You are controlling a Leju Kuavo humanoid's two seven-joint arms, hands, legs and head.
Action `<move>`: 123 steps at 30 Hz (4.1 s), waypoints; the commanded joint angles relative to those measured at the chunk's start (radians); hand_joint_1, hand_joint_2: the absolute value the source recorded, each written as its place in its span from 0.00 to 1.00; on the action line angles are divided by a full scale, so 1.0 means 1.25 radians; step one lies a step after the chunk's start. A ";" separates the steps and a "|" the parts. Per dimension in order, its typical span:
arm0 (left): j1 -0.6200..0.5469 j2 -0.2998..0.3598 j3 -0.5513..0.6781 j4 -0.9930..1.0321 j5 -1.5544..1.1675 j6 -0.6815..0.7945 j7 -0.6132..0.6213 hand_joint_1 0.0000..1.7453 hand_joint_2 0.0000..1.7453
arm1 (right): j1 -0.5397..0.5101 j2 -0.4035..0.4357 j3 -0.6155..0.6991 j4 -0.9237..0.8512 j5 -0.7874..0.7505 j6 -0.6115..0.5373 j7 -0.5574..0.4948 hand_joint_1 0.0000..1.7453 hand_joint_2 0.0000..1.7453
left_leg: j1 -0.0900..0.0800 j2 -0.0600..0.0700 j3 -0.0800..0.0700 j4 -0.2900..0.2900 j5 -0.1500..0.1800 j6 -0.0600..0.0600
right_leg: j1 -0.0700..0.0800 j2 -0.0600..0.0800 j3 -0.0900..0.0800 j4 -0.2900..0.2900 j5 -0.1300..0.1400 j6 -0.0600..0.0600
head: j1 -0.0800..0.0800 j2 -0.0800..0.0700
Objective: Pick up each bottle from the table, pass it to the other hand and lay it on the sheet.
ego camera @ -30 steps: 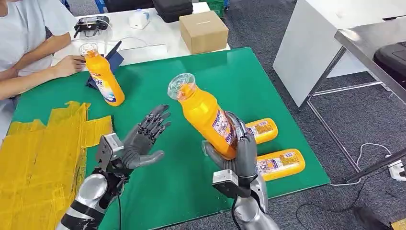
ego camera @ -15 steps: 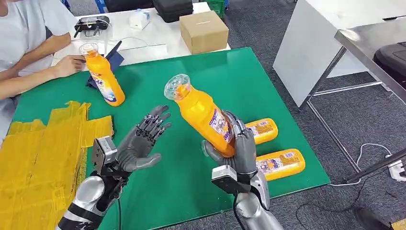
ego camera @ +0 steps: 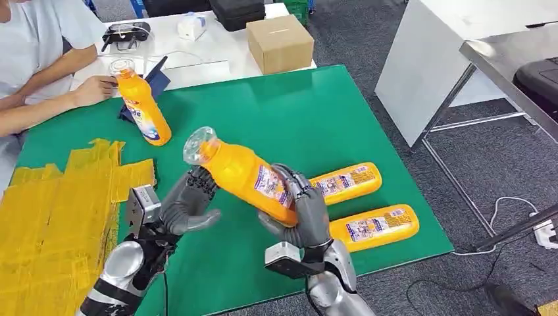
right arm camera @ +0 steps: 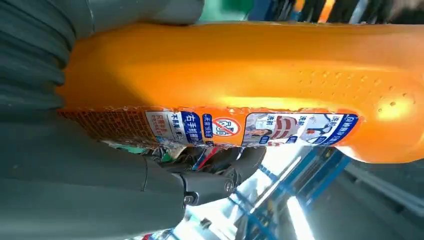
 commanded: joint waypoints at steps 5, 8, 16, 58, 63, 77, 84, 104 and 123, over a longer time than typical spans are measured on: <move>-0.068 -0.001 -0.030 0.100 0.014 0.011 0.008 0.00 1.00 | -0.040 -0.031 0.106 0.043 -0.190 0.199 -0.067 1.00 1.00 | 0.001 -0.004 0.002 0.000 -0.001 -0.001 | 0.000 0.001 0.003 -0.001 -0.001 -0.001 | 0.000 0.000; -0.070 -0.001 -0.032 0.102 0.014 0.012 0.008 0.00 1.00 | -0.045 -0.032 0.115 0.054 -0.186 0.212 -0.074 1.00 1.00 | 0.002 -0.004 0.004 0.000 -0.002 -0.001 | 0.001 0.002 0.004 -0.001 -0.001 -0.002 | 0.000 0.000; -0.069 -0.001 -0.039 0.088 0.012 0.018 0.006 0.00 1.00 | -0.057 -0.032 0.124 0.088 -0.157 0.206 -0.064 1.00 1.00 | 0.001 -0.004 0.003 0.000 -0.001 -0.001 | 0.000 0.002 0.003 -0.001 -0.001 -0.002 | 0.000 0.000; -0.019 -0.048 -0.059 0.016 0.058 0.018 -0.039 1.00 1.00 | -0.083 -0.015 0.126 0.228 -0.115 0.245 -0.020 1.00 1.00 | 0.001 -0.004 0.002 0.000 -0.001 -0.001 | 0.001 0.001 0.003 -0.001 -0.001 -0.002 | 0.000 0.000; -0.018 -0.049 -0.071 0.030 0.055 0.017 -0.040 1.00 1.00 | -0.073 -0.011 0.115 0.216 -0.115 0.233 -0.016 1.00 1.00 | 0.003 -0.008 0.006 0.002 -0.004 -0.002 | 0.001 0.002 0.007 0.000 -0.004 -0.003 | 0.000 0.000; -0.028 -0.046 -0.087 0.054 0.025 0.023 -0.037 1.00 1.00 | -0.067 -0.012 0.097 0.198 -0.125 0.224 -0.017 1.00 1.00 | 0.001 -0.006 0.003 0.000 -0.002 -0.001 | 0.000 0.001 0.004 0.000 -0.002 -0.002 | 0.000 0.000; -0.034 -0.040 -0.098 0.060 -0.010 0.030 -0.039 0.47 1.00 | -0.065 -0.010 0.086 0.184 -0.132 0.217 -0.017 1.00 1.00 | 0.001 -0.004 0.002 0.000 -0.001 -0.001 | 0.000 0.001 0.003 0.000 -0.001 -0.001 | 0.000 0.000; -0.019 -0.067 -0.166 0.083 -0.007 0.028 -0.034 0.00 1.00 | -0.064 0.003 0.076 0.198 -0.145 0.192 -0.017 1.00 1.00 | 0.001 -0.004 0.003 0.000 -0.001 -0.001 | 0.000 0.002 0.003 -0.001 -0.001 -0.002 | 0.000 0.000; -0.010 -0.084 -0.169 0.082 -0.169 0.204 -0.061 0.00 1.00 | -0.065 -0.007 0.106 0.159 -0.153 0.190 -0.012 1.00 1.00 | 0.001 -0.003 0.003 0.000 -0.002 -0.001 | 0.000 0.003 0.003 0.000 -0.002 -0.002 | 0.000 0.000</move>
